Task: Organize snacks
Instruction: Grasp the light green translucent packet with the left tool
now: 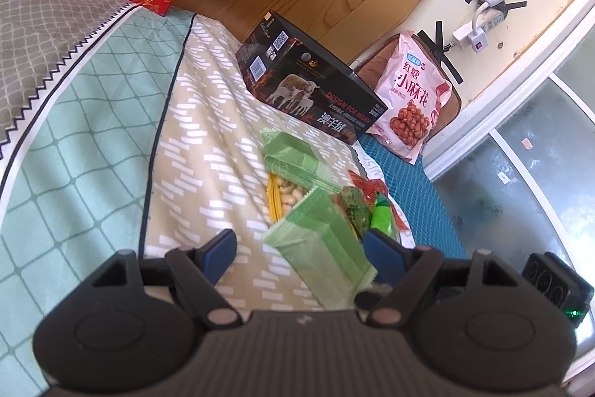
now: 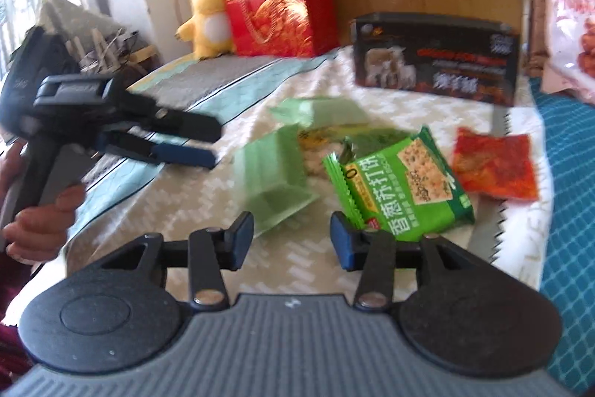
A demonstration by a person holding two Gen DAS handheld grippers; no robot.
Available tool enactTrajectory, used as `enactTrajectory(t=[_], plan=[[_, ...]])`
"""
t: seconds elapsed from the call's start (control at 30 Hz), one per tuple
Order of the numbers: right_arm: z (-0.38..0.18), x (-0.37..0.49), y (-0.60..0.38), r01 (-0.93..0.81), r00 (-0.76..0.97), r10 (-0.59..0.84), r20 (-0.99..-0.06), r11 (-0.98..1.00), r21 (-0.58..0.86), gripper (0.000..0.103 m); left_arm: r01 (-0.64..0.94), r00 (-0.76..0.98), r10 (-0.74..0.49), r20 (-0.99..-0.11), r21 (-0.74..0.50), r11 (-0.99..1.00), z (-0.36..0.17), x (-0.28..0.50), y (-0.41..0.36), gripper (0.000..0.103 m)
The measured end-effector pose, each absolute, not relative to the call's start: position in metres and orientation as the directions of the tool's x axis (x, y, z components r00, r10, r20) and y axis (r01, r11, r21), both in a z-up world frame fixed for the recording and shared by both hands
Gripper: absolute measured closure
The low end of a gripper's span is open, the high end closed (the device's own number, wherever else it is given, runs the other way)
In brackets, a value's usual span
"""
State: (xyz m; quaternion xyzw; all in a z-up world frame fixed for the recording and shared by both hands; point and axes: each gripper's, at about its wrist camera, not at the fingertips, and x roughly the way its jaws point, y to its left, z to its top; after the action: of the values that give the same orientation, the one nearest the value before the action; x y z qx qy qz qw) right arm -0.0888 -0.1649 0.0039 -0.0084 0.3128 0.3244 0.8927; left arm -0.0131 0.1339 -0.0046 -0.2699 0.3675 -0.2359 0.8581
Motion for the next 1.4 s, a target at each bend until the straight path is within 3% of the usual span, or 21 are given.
enactTrajectory(t=[0.13,0.5,0.67,0.73,0.8,0.83,0.87,0.97,1.13,1.4], plan=[[0.009,-0.088,-0.172,-0.515,0.678,0.518,-0.521,0.841,0.164,0.054,0.197,0.623,-0.598,-0.504,-0.639,0.744,-0.004,-0.013,0.138,0.025],[0.01,-0.106,-0.158,-0.611,0.605,0.598,-0.526,0.772,0.175,0.042,0.25,0.608,-0.616,-0.501,-0.615,0.748,0.006,-0.001,0.119,0.025],[0.003,-0.102,-0.15,-0.609,0.59,0.581,-0.56,0.776,0.164,0.041,0.259,0.599,-0.596,-0.535,-0.574,0.777,0.004,0.008,0.105,0.023],[0.0,-0.101,-0.145,-0.614,0.578,0.58,-0.573,0.772,0.162,0.042,0.265,0.58,-0.604,-0.547,-0.575,0.775,-0.001,0.01,0.1,0.033],[-0.002,-0.103,-0.138,-0.627,0.577,0.579,-0.577,0.766,0.142,0.064,0.282,0.545,-0.624,-0.56,-0.578,0.766,-0.004,0.009,0.095,0.044],[-0.002,-0.104,-0.134,-0.629,0.588,0.566,-0.578,0.769,0.114,0.069,0.291,0.547,-0.62,-0.562,-0.567,0.771,-0.004,0.005,0.093,0.049],[-0.001,-0.105,-0.13,-0.628,0.6,0.554,-0.578,0.773,0.089,0.083,0.302,0.534,-0.636,-0.557,-0.577,0.759,-0.004,0.003,0.093,0.049],[0.002,-0.101,-0.132,-0.639,0.572,0.589,-0.571,0.756,0.141,0.097,0.318,0.492,-0.716,-0.494,-0.664,0.677,0.003,0.0,0.097,0.053],[0.02,-0.107,-0.128,-0.664,0.611,0.608,-0.507,0.742,0.089,0.097,0.372,0.544,-0.69,-0.477,-0.6,0.708,0.03,-0.001,0.089,0.052],[0.009,-0.095,-0.156,-0.586,0.642,0.546,-0.538,0.802,0.115,0.093,0.327,0.519,-0.674,-0.525,-0.607,0.724,0.01,0.013,0.08,0.05]])
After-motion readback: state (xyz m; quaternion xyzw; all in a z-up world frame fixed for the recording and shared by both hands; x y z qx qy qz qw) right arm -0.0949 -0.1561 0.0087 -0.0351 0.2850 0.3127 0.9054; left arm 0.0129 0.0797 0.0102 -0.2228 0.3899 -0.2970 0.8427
